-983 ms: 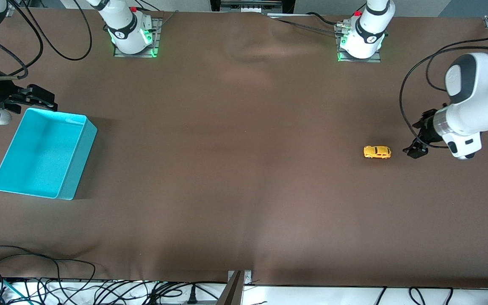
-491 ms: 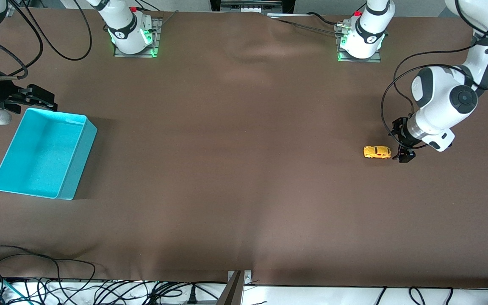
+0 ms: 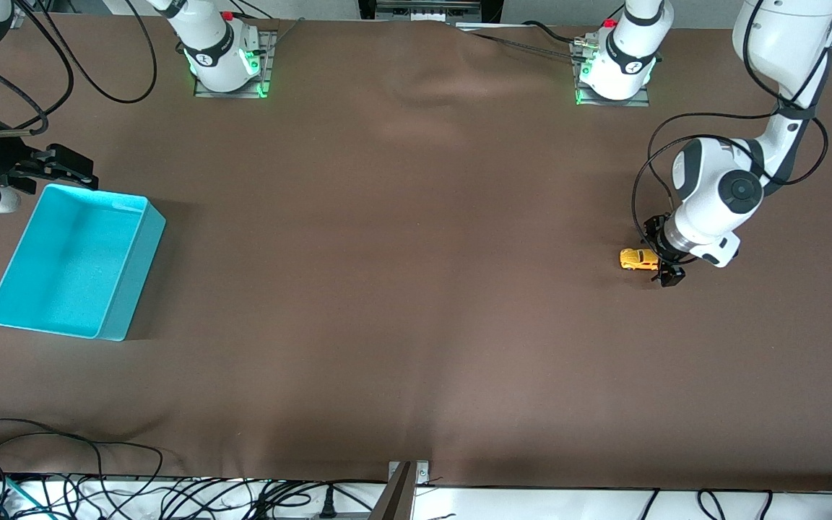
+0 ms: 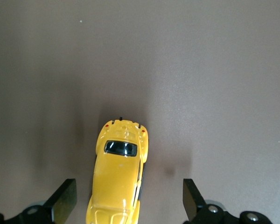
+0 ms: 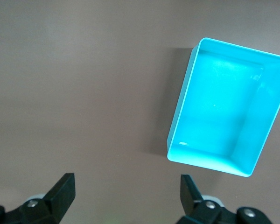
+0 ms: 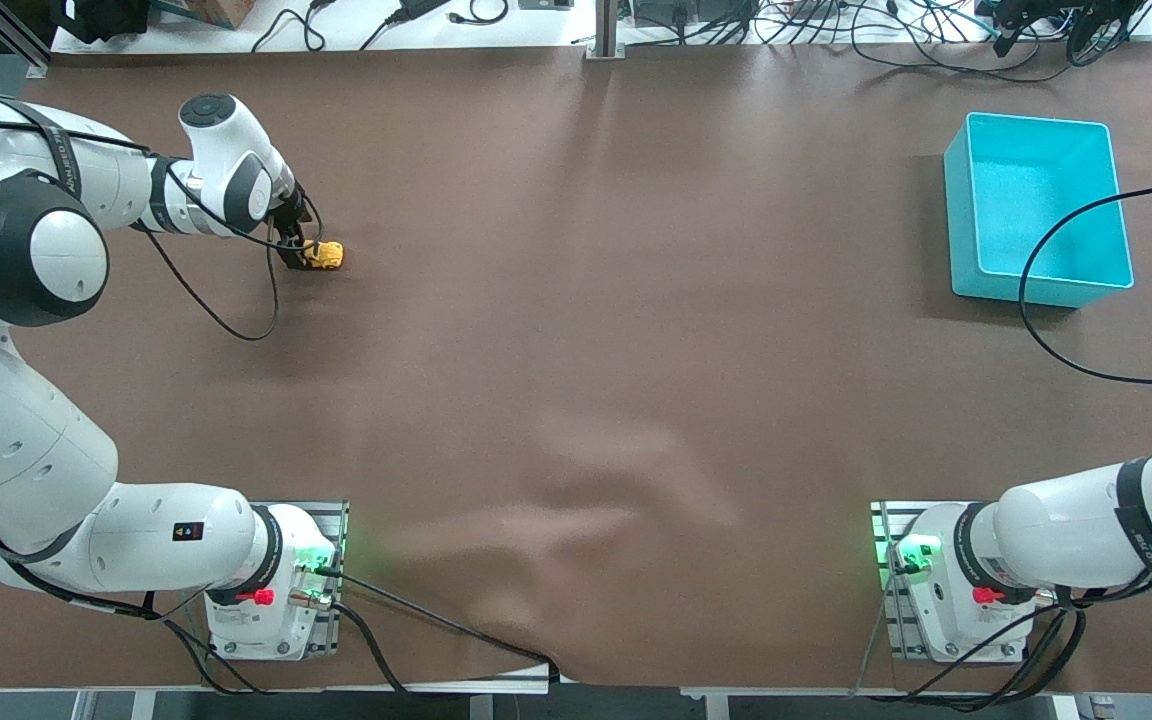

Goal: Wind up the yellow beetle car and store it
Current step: 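Lower the left gripper over the yellow car, then rotate the left gripper around the car and close on it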

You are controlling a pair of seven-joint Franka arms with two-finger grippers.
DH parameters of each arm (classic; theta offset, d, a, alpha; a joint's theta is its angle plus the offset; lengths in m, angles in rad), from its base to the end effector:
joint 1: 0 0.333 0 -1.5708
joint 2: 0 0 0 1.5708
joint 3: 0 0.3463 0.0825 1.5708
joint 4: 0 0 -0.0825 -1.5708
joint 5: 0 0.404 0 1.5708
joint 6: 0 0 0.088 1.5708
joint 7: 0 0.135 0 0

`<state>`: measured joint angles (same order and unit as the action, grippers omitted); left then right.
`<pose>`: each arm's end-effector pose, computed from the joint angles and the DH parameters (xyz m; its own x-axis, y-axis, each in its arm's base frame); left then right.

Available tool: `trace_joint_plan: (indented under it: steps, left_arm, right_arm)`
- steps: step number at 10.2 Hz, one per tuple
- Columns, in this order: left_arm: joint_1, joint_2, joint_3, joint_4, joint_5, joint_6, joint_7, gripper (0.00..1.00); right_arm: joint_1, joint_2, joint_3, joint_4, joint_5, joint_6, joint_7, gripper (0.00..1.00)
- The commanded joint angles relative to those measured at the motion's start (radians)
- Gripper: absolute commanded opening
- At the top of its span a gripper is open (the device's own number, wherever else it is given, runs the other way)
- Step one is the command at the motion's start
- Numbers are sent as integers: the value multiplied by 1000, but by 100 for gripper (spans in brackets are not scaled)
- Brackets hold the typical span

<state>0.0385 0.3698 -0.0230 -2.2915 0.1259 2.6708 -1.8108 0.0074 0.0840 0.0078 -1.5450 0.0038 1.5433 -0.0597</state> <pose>0.5511 0.0059 0.1718 -0.1449 0.9883 0.0466 0.9894 0.1442 0.0189 0.5954 0.0094 0.5880 0.9935 0.0749 -0.0852 0.0744 -0.9972 -0.0096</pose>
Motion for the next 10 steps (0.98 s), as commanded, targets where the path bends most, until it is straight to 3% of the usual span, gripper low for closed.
trace_joint_plan:
  steps: [1,3,5,7,10]
  left_arm:
    - [-5,-6,0,4,58,-2,-48,100]
    - [-2,-8,0,4,78,-8,-44,98]
    - [0,-9,-14,-3,84,-9,-45,42]
    - [-2,-17,-20,-11,84,-9,-56,0]
    - [-2,-69,-85,6,83,-63,-61,0]
  right_arm:
    - [-3,8,-2,19,21,-8,-19,100]
    - [-1,7,-2,19,21,-8,-19,100]
    - [-3,7,-2,19,19,-8,-19,100]
    - [-3,7,-2,19,21,-8,-19,100]
    - [-1,7,-2,19,19,-8,-19,100]
